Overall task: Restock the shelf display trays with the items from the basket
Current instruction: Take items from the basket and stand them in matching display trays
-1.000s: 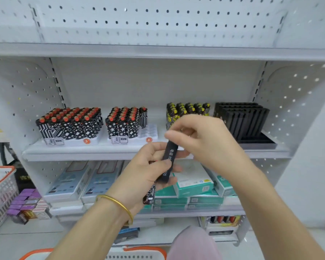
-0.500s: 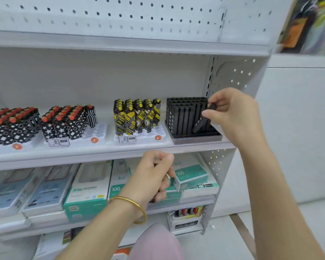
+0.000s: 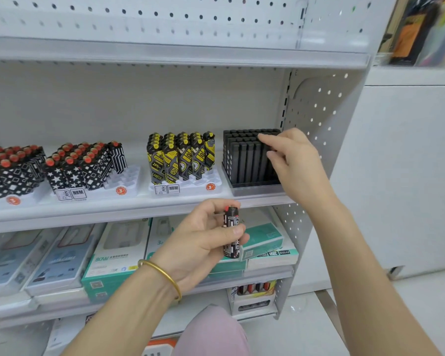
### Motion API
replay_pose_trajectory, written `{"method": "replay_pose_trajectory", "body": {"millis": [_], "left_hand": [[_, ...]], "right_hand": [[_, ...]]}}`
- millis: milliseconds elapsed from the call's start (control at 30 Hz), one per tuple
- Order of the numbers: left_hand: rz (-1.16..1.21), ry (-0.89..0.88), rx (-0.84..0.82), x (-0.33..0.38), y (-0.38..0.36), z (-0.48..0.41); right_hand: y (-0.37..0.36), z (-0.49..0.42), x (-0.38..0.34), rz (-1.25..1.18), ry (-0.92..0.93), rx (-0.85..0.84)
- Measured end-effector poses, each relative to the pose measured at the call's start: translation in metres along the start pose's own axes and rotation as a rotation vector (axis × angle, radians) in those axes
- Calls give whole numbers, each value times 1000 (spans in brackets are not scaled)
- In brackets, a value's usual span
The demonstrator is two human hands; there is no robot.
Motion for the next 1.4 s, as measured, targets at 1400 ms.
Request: {"method": "replay_pose_trajectory", "body": {"millis": [1400], "left_hand": [[-1968,-590,718,97,105,72]], "right_hand": [[-152,-94,-195,257,254,-513]]}}
Point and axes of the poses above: each hand's wrist, its own z-axis away from the middle knuckle, its own y-axis out of the back of the hand, x = y × z, the point moved 7 cm from there along -z, towards the middle knuckle, and after that the axes turned 6 degrees about -x, right-handed, at the moved point
